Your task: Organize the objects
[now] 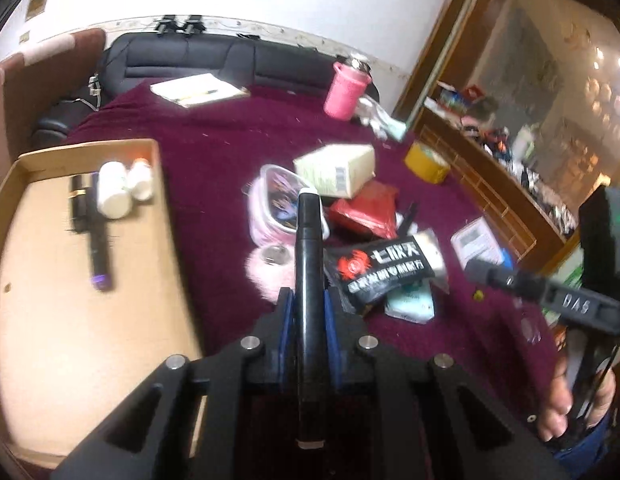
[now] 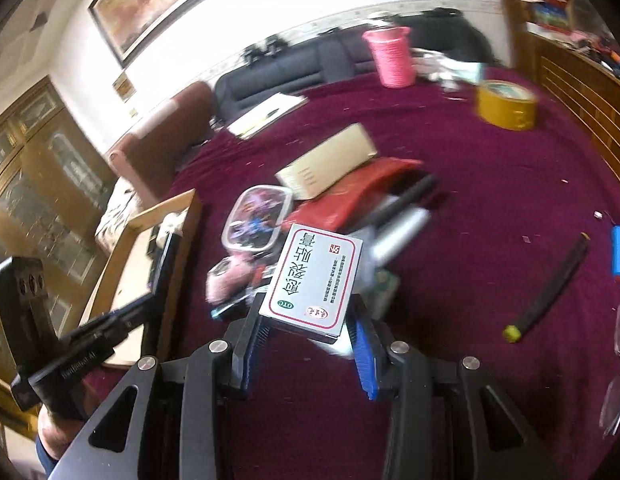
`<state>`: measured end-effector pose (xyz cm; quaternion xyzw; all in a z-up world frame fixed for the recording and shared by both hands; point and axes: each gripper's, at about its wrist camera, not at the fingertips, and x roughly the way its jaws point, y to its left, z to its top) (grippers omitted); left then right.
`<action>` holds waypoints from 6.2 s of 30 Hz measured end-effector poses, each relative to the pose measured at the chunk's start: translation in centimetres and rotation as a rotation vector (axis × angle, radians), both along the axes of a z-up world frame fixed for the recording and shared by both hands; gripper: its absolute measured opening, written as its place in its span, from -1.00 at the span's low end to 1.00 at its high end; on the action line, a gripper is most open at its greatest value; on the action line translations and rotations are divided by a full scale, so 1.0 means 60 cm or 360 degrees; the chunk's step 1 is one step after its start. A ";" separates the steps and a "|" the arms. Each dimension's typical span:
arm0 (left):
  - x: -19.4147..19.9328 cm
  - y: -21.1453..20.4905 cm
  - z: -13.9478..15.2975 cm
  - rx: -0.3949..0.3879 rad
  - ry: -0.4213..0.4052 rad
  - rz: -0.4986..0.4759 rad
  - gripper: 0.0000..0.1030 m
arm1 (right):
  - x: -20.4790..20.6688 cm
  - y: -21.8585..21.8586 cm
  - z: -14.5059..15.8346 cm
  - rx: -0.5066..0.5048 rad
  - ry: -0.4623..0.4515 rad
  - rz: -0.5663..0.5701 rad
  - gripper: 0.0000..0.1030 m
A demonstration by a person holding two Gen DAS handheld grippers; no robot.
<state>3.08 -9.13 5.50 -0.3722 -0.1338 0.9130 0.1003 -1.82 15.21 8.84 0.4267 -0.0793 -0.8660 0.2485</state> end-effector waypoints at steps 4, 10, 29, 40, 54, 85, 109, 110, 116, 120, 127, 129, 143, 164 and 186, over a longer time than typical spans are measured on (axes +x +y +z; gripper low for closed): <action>0.017 -0.051 0.012 0.0047 0.0027 0.0086 -0.71 | 0.007 -0.056 0.007 0.0034 -0.0003 0.0125 -0.17; 0.039 -0.145 0.024 0.0069 0.0042 0.0253 -0.71 | 0.010 -0.158 0.019 0.0084 -0.0024 0.0341 -0.17; -0.073 -0.358 0.006 -0.0031 -0.0328 0.0490 -0.71 | -0.016 -0.492 -0.057 0.0262 -0.0217 0.0802 -0.16; -0.145 -0.372 -0.035 0.0058 -0.0443 0.0495 -0.71 | -0.038 -0.555 -0.086 0.0355 -0.0139 0.0838 -0.16; -0.163 -0.376 -0.052 0.0078 -0.0440 0.0463 -0.71 | -0.075 -0.566 -0.101 0.0349 -0.0167 0.0808 -0.13; -0.098 -0.328 -0.006 0.0150 -0.0317 0.0387 -0.43 | -0.031 -0.428 -0.047 0.0087 -0.0199 0.0689 0.29; -0.097 0.108 0.021 -0.0333 -0.0008 -0.0734 0.29 | -0.044 0.126 0.020 -0.0379 -0.0078 -0.0132 0.56; -0.097 0.127 0.016 -0.0373 -0.0011 -0.0796 0.29 | -0.044 0.145 0.016 -0.0390 -0.0083 -0.0162 0.56; -0.126 0.181 -0.007 -0.0610 -0.0044 -0.0906 0.29 | -0.044 0.213 -0.013 -0.0420 -0.0136 -0.0261 0.56; -0.158 0.194 -0.033 -0.0749 -0.0090 -0.0908 0.29 | -0.042 0.248 -0.025 -0.0426 -0.0166 -0.0318 0.56; -0.168 0.231 -0.061 -0.0790 -0.0098 -0.0857 -0.14 | -0.049 0.279 -0.043 -0.0199 -0.0212 -0.0520 0.56; -0.152 0.239 -0.062 -0.0801 -0.0096 -0.0822 -0.28 | -0.056 0.283 -0.053 -0.0122 -0.0226 -0.0562 0.56; -0.004 0.178 -0.052 -0.0577 -0.0146 -0.0353 -0.36 | -0.128 0.217 -0.107 0.0580 -0.0200 -0.0613 -0.19; -0.032 0.170 -0.091 -0.0579 -0.0217 -0.0261 -0.20 | -0.044 0.145 -0.110 0.0438 -0.0119 -0.0197 -0.54; -0.032 0.167 -0.093 -0.0513 -0.0202 -0.0298 -0.04 | -0.047 0.132 -0.089 0.0573 -0.0047 -0.0290 -0.36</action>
